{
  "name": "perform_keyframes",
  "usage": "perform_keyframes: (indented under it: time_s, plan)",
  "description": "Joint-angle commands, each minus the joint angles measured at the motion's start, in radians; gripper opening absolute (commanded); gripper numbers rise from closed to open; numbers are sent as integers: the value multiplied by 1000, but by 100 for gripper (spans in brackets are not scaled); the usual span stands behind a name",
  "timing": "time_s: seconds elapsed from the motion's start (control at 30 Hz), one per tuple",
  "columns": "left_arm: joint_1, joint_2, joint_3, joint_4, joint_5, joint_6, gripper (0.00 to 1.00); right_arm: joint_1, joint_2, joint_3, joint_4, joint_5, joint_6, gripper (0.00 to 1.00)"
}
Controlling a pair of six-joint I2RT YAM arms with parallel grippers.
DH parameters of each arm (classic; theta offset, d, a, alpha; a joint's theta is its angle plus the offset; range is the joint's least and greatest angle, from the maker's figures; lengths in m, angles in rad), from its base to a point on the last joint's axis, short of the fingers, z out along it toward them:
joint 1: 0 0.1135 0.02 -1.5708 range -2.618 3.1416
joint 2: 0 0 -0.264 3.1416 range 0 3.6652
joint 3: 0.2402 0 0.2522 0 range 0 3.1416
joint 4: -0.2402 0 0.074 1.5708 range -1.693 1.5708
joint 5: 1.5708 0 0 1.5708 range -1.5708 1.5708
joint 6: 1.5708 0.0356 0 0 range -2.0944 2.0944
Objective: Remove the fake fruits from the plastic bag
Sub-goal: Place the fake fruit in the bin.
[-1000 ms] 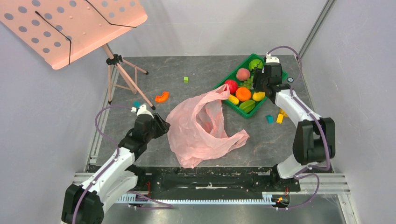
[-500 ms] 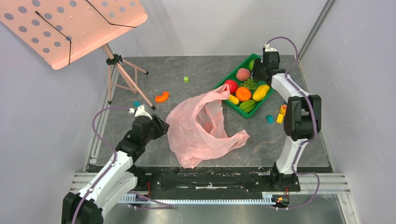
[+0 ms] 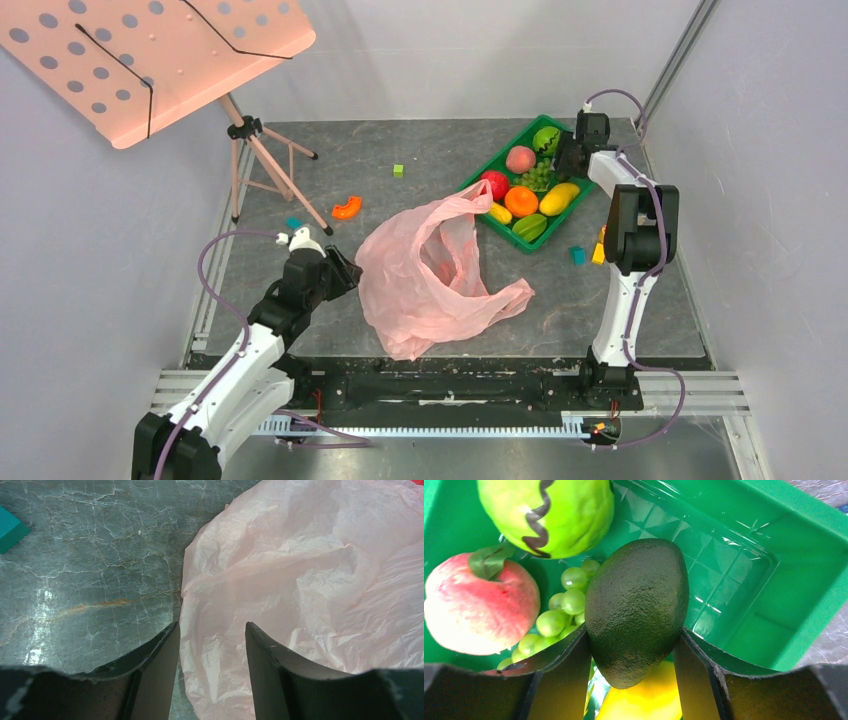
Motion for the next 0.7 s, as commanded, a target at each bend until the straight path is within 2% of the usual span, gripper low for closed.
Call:
perform_keyframes:
  time_s: [0.0, 0.13, 0.37, 0.53, 0.67]
  plan:
    - [5, -16, 9, -4, -8, -7, 58, -6, 35, 66, -1, -40, 14, 51]
    - [5, -15, 1, -6, -19, -7, 59, -13, 44, 64, 2, -61, 19, 63]
    - [6, 9, -6, -3, -28, -12, 72, -20, -44, 17, 20, -73, 12, 82]
    - [5, 64, -19, 43, -11, -22, 76, -21, -184, -71, 42, -76, 19, 87]
    - [5, 132, -46, 123, 9, -39, 77, -21, -361, -232, 115, -78, 36, 88]
